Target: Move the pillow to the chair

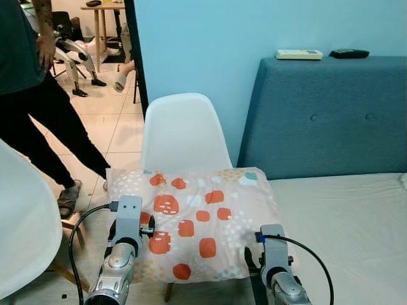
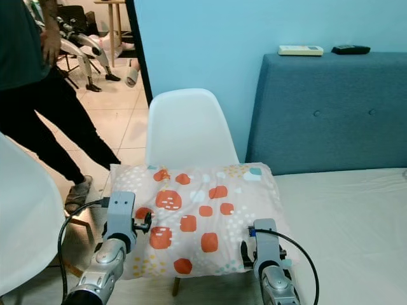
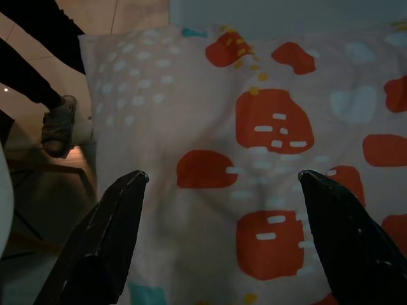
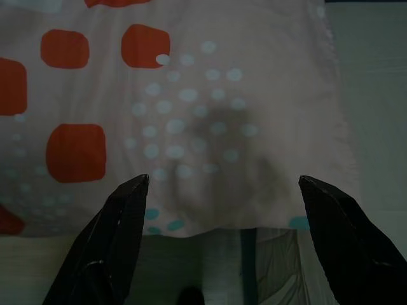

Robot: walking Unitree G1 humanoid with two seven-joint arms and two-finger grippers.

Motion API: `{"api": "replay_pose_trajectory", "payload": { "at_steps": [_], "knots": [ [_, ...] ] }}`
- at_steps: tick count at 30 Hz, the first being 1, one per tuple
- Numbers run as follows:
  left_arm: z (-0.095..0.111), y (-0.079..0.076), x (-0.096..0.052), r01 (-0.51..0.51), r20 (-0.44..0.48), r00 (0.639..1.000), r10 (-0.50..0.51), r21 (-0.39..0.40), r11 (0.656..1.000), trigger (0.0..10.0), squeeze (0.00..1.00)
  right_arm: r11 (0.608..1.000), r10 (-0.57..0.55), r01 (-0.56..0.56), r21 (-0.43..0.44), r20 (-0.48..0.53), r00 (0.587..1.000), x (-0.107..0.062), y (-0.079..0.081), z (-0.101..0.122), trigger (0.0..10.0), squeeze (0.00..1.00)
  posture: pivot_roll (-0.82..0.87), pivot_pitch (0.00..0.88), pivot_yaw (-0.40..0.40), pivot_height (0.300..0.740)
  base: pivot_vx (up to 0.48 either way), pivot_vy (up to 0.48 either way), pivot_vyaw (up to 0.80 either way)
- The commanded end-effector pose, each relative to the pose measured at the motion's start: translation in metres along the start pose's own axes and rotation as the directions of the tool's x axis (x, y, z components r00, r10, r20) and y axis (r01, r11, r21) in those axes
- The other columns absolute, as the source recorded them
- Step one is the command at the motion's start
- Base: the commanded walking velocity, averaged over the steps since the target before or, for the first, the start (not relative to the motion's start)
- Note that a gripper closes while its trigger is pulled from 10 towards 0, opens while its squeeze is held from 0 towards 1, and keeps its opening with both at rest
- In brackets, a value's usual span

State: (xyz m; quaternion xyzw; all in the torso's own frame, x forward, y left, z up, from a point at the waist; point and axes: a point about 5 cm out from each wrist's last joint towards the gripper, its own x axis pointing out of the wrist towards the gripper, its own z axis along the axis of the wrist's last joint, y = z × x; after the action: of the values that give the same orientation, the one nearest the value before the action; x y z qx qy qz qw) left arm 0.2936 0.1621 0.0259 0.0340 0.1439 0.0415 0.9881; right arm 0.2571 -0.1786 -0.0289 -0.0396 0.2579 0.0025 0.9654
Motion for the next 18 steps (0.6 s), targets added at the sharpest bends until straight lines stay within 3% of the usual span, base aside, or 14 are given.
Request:
{"api": "replay_pose_trajectory", "payload": {
  "at_steps": [1,11,18],
  "knots": [
    [-0.004,0.001,0.0,-0.012,-0.019,1.0,0.012,0.012,1.0,10.0,0.0,1.0,0.013,-0.013,0.016,-0.007,1.0,0.001,0.004,0.001,10.0,0.0,0.05,0.02,-0.008,0.74,0.0,0.0,0.0],
    [-0.005,0.001,-0.001,-0.022,-0.018,1.0,0.022,0.005,1.0,10.0,0.0,0.999,0.04,-0.041,0.017,0.003,0.999,0.002,0.007,0.004,10.0,0.0,0.05,0.024,-0.015,0.74,0.0,0.0,0.0],
    [0.0,0.002,-0.001,-0.034,0.013,0.999,0.034,-0.008,0.999,10.0,0.0,0.998,0.061,-0.062,0.02,0.07,0.996,0.006,0.011,0.018,10.0,0.0,0.05,0.023,-0.016,0.74,0.0,0.0,0.0]
  ]
}}
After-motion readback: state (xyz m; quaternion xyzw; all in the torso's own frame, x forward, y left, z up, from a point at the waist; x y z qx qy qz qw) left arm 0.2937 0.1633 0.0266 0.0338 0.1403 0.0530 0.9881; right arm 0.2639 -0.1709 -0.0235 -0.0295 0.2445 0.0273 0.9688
